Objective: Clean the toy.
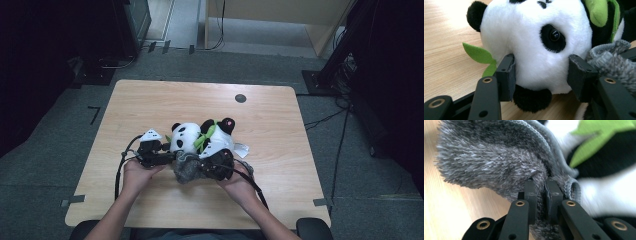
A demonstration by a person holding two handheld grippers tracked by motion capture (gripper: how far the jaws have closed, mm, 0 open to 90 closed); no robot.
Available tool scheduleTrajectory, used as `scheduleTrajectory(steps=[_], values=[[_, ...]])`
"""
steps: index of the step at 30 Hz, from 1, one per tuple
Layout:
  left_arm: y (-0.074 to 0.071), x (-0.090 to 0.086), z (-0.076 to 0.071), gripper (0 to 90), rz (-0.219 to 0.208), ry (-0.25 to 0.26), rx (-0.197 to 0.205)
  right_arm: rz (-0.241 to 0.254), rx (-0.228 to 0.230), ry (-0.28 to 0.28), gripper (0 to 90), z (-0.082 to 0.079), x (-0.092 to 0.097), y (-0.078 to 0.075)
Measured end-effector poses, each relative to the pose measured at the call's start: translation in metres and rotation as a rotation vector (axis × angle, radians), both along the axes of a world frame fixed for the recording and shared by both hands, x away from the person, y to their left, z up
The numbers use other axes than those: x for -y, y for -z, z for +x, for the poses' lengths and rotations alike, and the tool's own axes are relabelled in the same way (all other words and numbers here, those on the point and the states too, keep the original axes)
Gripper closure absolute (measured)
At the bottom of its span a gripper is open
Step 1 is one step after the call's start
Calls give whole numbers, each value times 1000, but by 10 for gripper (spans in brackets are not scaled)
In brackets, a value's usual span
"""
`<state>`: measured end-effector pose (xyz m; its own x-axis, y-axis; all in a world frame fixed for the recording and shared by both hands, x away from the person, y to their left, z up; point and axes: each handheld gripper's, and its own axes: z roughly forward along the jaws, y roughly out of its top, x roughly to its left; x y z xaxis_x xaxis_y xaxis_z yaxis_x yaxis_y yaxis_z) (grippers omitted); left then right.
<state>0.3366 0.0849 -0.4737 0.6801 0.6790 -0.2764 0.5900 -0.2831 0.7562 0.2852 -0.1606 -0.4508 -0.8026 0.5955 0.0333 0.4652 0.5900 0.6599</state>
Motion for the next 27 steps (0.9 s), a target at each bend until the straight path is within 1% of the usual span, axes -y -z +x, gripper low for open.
scheduleTrajectory(steps=[3,5,7,9,13,21,27], values=[[0,0,0,453,-1,0,-1,-8,-7,8,833,-5,9,-2],[0,0,0,453,2,2,0,-24,2,14,832,-8,13,-4],[0,0,0,453,1,2,0,-33,-1,25,832,-11,20,-6],[0,0,0,453,4,4,2,-32,-6,37,832,-12,27,-6],[0,0,0,453,2,4,1,-10,-19,61,832,-14,44,-8],[0,0,0,454,1,6,-1,-10,-26,96,832,-18,67,-9],[0,0,0,455,0,6,-1,-13,-30,135,833,-20,82,-11]])
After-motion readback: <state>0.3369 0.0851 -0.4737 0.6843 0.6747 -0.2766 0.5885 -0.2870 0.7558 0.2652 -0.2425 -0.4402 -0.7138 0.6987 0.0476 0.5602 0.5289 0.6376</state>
